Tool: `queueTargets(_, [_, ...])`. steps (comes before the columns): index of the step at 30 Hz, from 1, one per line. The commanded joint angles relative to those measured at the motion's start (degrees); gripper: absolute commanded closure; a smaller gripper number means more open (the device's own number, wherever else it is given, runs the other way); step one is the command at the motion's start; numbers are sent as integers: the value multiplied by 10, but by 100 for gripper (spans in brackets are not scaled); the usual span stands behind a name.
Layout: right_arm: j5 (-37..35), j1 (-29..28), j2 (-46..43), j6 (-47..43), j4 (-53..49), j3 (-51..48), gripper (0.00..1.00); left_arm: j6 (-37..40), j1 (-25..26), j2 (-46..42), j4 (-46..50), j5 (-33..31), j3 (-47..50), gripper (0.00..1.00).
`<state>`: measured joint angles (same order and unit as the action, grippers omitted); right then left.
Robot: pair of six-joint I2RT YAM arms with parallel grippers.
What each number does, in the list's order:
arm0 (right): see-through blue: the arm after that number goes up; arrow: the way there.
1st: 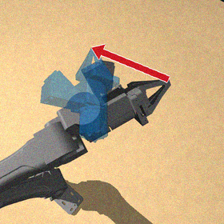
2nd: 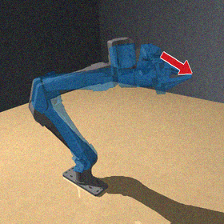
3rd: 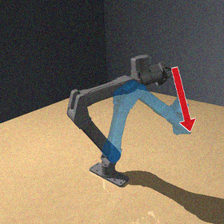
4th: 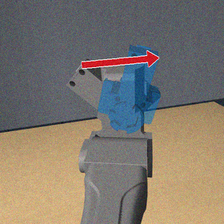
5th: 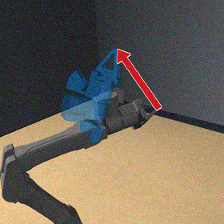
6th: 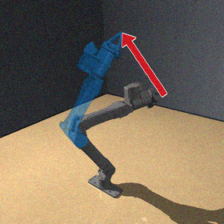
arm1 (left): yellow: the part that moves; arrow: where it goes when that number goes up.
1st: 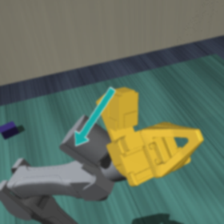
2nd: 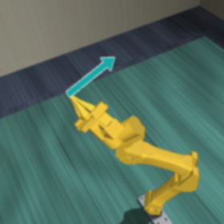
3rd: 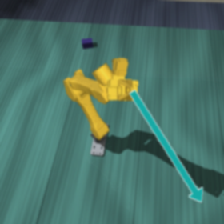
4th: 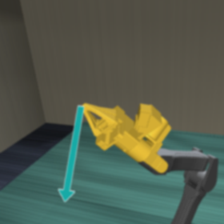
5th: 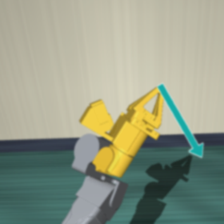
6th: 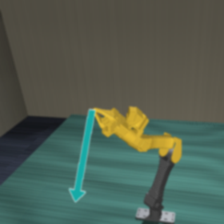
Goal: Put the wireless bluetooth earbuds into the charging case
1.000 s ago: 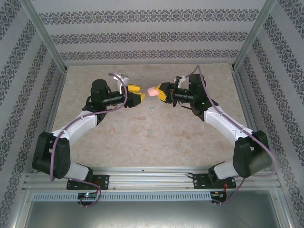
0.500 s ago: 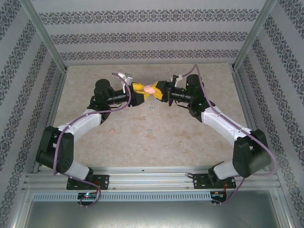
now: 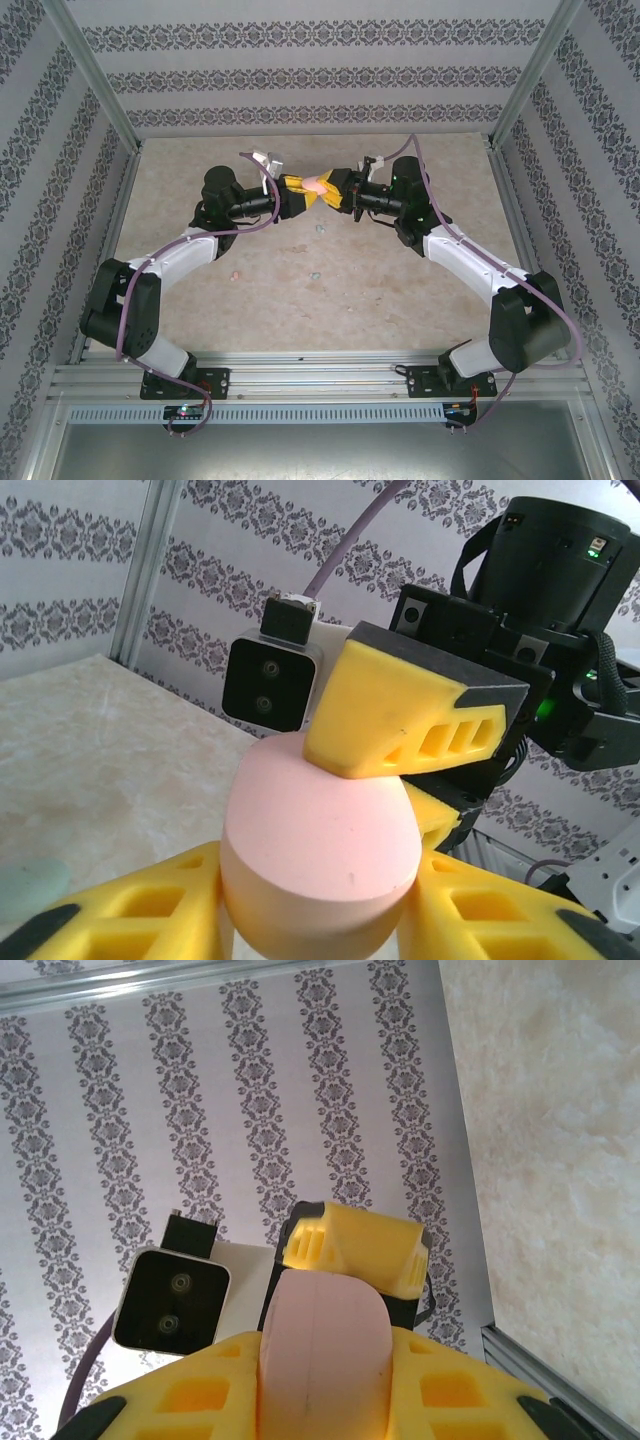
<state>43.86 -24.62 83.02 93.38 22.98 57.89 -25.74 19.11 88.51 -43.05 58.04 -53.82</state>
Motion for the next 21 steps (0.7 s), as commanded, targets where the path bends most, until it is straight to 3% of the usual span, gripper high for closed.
queueTargets(1, [10,-12,4,1,25,7,82,-12,7,4,-45,18,-21,67])
queueTargets(8, [21,-17,8,-9,22,13,76,-11,8,-4,-44,25,-22,77])
queueTargets(16, [24,-14,-15,-105,-70,40,35,0,7,-30,-31,34,-5,83])
queueTargets(21, [20,3,-52,-193,-125,54,26,50,6,-68,55,43,-1,85])
